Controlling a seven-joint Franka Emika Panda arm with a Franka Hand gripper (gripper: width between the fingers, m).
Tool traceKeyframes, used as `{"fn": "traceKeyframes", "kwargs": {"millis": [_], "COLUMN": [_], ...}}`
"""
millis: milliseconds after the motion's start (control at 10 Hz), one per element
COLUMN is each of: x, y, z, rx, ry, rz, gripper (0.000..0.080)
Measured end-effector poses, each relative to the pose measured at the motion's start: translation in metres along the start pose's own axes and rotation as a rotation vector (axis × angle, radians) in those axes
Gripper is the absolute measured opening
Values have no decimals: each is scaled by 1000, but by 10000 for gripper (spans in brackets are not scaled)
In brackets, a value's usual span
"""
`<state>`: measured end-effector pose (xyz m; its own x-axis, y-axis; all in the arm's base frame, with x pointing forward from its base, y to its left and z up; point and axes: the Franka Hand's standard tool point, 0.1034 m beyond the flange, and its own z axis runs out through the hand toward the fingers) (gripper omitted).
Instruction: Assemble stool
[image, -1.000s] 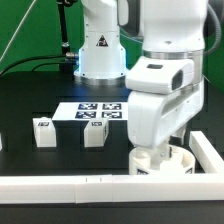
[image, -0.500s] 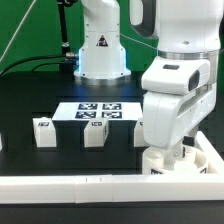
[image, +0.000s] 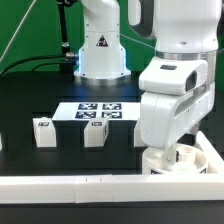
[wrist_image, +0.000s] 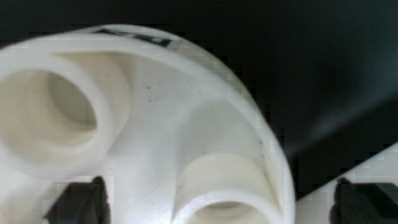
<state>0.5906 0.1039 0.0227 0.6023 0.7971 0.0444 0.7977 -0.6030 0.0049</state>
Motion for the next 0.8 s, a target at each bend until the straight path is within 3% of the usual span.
{"fn": "traceKeyframes", "kwargs": {"millis": [600, 800], "x": [-1, -10], "y": [2, 8], "z": [-3, -36], "rx": [0, -3], "ry": [-2, -18], "rz": [1, 62], "gripper": [649, 649]}}
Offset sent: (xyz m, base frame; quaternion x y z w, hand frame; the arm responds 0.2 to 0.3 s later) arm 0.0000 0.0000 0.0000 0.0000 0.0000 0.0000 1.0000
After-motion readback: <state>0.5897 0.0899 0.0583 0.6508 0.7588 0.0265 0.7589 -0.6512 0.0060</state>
